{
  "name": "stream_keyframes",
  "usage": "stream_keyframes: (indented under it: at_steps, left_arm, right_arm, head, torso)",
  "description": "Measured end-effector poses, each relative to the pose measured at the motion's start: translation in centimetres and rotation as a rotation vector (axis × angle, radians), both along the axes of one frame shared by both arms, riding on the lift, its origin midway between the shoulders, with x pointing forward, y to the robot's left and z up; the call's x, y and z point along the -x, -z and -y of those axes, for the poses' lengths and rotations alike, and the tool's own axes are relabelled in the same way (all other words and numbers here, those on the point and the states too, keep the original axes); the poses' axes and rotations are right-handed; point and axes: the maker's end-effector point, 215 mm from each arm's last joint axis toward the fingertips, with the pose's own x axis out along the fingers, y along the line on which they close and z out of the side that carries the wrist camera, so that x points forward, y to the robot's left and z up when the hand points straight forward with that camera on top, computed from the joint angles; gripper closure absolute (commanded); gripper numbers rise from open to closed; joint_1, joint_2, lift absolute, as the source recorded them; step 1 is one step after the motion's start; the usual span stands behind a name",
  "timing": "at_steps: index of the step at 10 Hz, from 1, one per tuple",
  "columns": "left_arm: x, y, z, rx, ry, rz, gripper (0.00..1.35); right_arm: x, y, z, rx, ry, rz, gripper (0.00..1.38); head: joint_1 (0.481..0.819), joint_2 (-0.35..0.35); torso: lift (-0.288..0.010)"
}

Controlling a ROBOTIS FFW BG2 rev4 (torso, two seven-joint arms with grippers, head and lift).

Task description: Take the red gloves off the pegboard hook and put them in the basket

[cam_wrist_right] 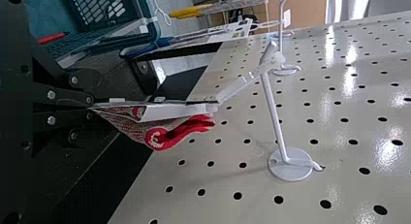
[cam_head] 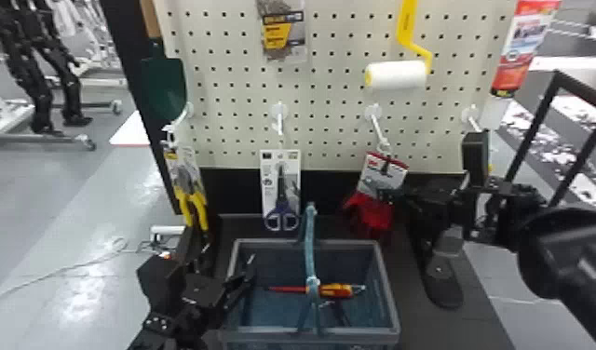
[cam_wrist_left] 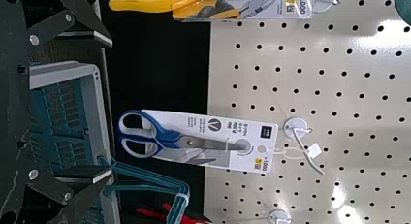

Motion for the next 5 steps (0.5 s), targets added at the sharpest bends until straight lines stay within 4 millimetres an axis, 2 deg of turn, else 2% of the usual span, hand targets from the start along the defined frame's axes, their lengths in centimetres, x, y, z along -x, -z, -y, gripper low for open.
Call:
stream_keyframes:
  at_steps: [5]
  left_arm:
    - [-0.02, -0.02, 0.04, 0.000, 0.001, 0.000, 0.35]
  right_arm:
    - [-0.09, -0.11, 0.03, 0.000, 0.001, 0.001, 1.29]
  head:
    - [0.549, 0.000]
  torso:
    - [-0.100]
